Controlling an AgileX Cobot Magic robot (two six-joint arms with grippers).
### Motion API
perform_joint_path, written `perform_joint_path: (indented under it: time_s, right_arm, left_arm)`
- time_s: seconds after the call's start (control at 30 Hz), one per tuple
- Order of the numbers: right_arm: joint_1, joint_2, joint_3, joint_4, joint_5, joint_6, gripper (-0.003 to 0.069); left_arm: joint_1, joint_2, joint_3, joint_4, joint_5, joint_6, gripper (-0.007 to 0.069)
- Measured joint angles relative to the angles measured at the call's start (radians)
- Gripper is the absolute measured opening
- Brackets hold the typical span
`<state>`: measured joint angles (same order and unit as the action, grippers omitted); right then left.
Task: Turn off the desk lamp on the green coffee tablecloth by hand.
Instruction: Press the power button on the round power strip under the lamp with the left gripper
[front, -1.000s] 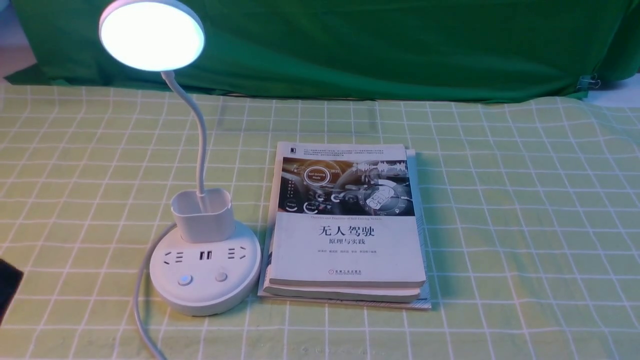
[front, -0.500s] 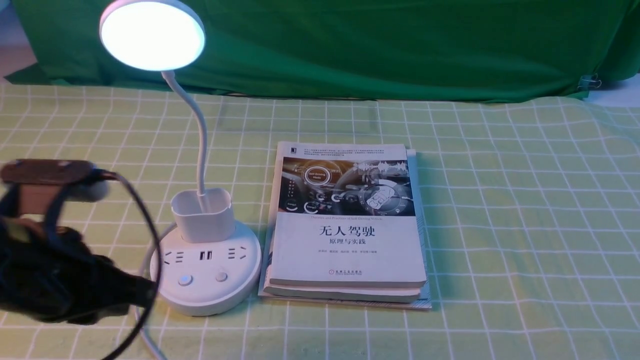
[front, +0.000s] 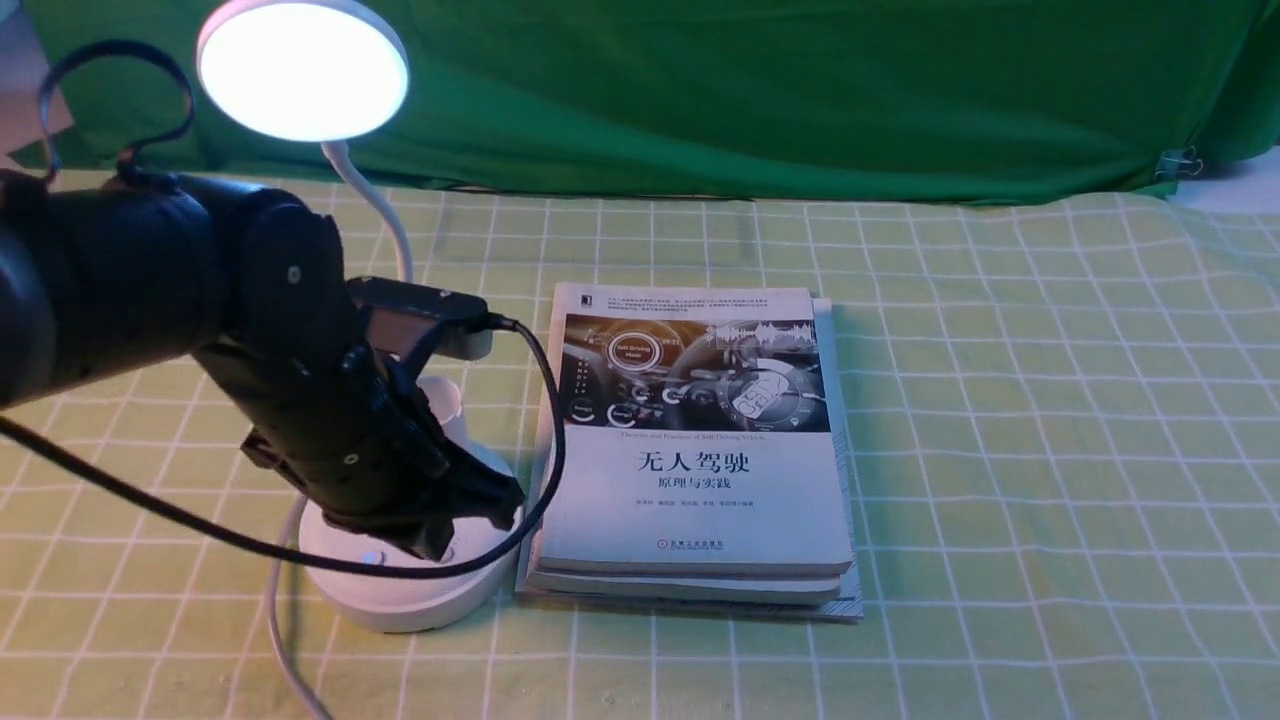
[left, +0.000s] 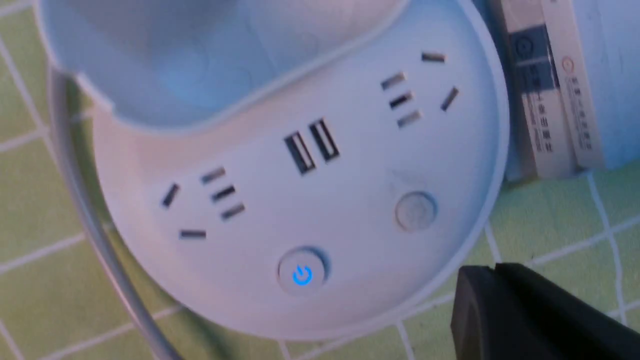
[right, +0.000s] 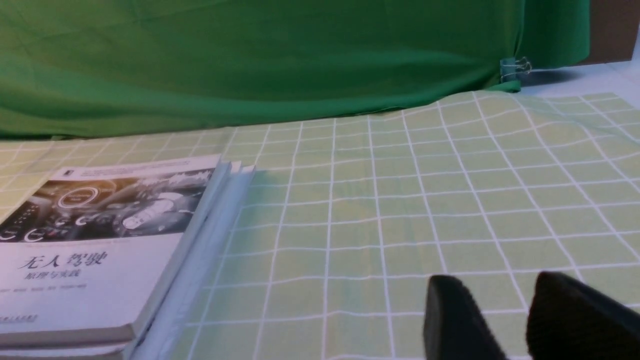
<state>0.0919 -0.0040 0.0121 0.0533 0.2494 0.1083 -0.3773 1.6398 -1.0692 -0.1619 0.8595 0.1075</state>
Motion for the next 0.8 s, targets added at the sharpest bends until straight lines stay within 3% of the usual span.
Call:
perform_joint_path:
  time_s: [0.4,0.8]
  right_arm:
    - [0.0,0.0,0.0,0.0,0.001,0.001,0.0238]
    - [0.0,0.0,0.0,0.0,0.001,-0.001,0.0238]
  left_arm:
    - [0.008,0.149,-0.069,0.01,-0.015,-0.001,0.0001]
    - [0.008,0.139,-0.076,0.018,-0.007,-0.02,0.0001]
